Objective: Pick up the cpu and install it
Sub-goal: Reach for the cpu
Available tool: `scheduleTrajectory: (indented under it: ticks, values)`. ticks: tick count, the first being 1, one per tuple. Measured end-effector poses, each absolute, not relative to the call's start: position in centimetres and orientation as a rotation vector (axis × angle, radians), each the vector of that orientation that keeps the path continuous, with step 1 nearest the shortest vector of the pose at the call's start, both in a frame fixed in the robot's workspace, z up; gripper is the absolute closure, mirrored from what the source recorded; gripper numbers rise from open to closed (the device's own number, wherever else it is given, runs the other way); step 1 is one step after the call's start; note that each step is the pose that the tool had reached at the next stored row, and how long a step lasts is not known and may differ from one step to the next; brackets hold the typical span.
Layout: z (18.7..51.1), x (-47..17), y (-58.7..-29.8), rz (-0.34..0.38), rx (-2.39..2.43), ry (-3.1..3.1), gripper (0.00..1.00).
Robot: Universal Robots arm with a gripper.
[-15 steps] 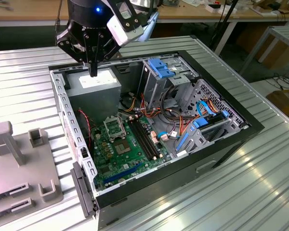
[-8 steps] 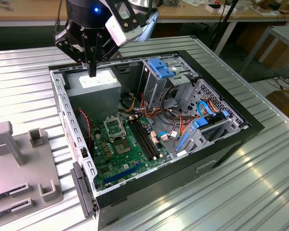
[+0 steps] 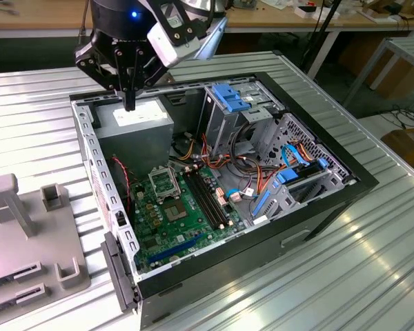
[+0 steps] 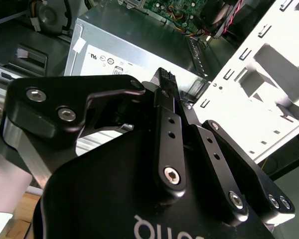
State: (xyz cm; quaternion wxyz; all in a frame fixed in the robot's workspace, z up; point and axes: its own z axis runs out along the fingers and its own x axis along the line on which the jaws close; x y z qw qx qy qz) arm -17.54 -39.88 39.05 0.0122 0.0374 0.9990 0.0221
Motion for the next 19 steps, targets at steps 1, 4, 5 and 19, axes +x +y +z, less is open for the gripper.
scheduleTrajectory:
  ticks: [1,4,5,19]
  values:
    - [39.0,-17.6,-39.9,0.069,0.117,3.114,0.89]
    - [39.0,-17.8,-39.9,0.069,0.117,3.114,0.89]
    - [39.0,-17.8,-39.9,0.069,0.117,3.114,0.89]
    - [39.0,-18.7,-39.9,0.069,0.117,3.114,0.89]
